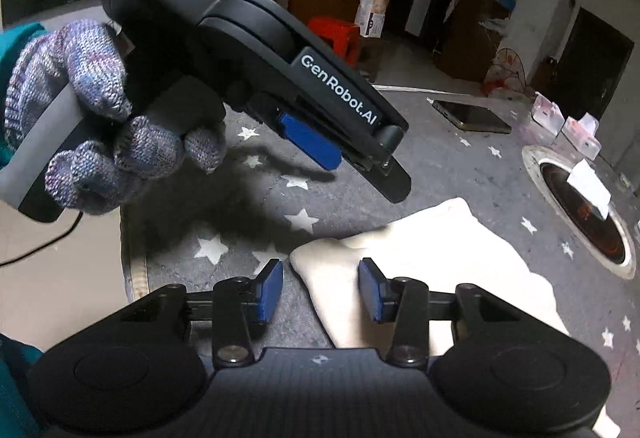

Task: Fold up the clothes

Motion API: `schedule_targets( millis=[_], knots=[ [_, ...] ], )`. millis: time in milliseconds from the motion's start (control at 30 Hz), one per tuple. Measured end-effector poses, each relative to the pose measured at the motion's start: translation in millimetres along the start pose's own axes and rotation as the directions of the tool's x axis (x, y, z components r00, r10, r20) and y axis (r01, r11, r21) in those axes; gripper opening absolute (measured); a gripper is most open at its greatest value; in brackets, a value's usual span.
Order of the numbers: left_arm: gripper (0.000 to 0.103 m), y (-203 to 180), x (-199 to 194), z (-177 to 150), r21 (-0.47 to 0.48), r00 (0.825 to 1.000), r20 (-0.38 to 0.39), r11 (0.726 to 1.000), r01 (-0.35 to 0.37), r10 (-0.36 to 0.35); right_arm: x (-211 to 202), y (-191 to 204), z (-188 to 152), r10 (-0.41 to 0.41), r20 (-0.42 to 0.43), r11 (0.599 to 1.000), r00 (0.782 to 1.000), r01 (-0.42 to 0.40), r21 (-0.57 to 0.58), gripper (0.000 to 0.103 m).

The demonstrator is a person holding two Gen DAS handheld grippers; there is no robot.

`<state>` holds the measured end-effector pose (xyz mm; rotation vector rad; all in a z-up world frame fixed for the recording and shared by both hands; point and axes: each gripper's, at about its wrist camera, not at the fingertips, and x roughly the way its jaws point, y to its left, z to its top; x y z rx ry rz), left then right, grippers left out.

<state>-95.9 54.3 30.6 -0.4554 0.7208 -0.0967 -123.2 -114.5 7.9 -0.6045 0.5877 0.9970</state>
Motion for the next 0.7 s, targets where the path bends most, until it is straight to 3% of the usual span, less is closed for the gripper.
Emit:
schedule_targets(
  millis=[33, 167, 233, 467, 700],
  knots=[
    [0.069, -1, 2, 0, -0.005, 1.000, -0.005, 1.000, 0.005, -0.005, 0, 0, -1, -0.004, 0.003, 1.000, 1.000, 0.004, 0.001, 0.040],
    [0.069, -7, 7, 1, -0.032, 0.999, -0.024, 0.999, 0.029, -0.030, -3, -5, -2, -0.028, 0.021, 0.999, 0.999, 0.027, 0.026, 0.017],
    [0.069, -8, 9, 2, -0.053, 0.999, -0.032, 0.998, 0.036, -0.038, -7, -15, -3, -0.013, 0.034, 0.997, 0.999, 0.011, 0.072, 0.013],
    [0.070, -6, 17, 8, -0.185, 0.995, -0.066, 0.981, 0.061, -0.075, -27, -48, -4, 0.058, 0.100, 0.965, 0.993, -0.081, 0.248, 0.008],
    [0.070, -1, 32, 8, -0.343, 0.981, -0.114, 0.933, 0.108, -0.156, -50, -68, -6, 0.078, 0.174, 0.937, 0.982, -0.132, 0.323, 0.008]
  ],
)
